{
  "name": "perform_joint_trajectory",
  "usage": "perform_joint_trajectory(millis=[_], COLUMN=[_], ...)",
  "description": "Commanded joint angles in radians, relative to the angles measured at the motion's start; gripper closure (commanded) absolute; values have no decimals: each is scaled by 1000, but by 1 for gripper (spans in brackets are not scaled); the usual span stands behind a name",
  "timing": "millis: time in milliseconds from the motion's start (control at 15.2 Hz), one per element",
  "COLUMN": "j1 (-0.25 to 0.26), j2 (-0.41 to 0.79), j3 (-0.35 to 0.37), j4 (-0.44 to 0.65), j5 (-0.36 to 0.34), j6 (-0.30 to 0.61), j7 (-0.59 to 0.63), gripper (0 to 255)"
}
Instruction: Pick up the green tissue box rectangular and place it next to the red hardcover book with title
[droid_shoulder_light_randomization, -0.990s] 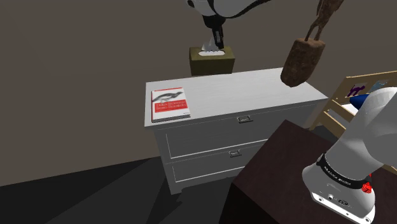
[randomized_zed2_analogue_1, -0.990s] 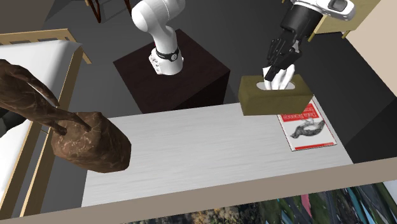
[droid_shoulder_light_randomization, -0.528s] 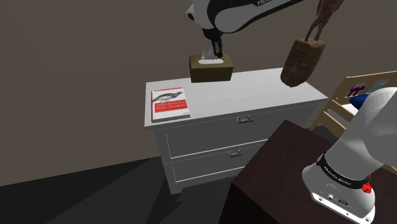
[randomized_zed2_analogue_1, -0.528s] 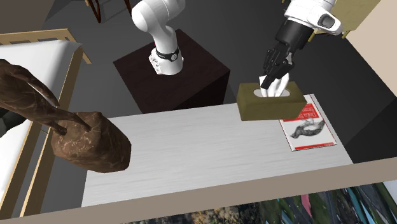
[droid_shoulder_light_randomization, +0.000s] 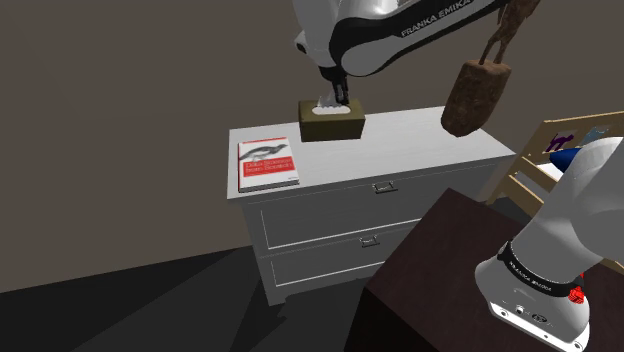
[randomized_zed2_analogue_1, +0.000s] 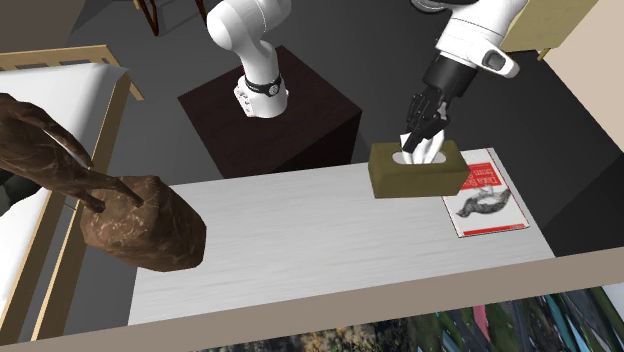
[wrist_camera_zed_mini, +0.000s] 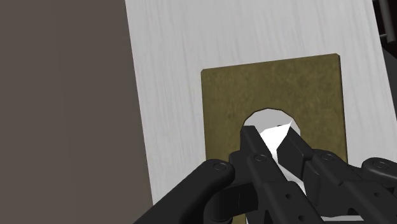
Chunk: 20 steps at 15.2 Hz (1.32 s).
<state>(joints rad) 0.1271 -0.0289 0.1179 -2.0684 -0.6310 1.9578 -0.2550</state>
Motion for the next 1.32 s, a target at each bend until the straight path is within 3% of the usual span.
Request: perform_joint_trajectory(millis=[0,924,1254], j1=[0,-6,-6], j2=[11,99,99], j3=[0,-8,-8], j4=[-15,-98,-98], j5=[-7,-76,-76], j6=[20,158,158], j7=[17,131,131], gripper=[255,255,255])
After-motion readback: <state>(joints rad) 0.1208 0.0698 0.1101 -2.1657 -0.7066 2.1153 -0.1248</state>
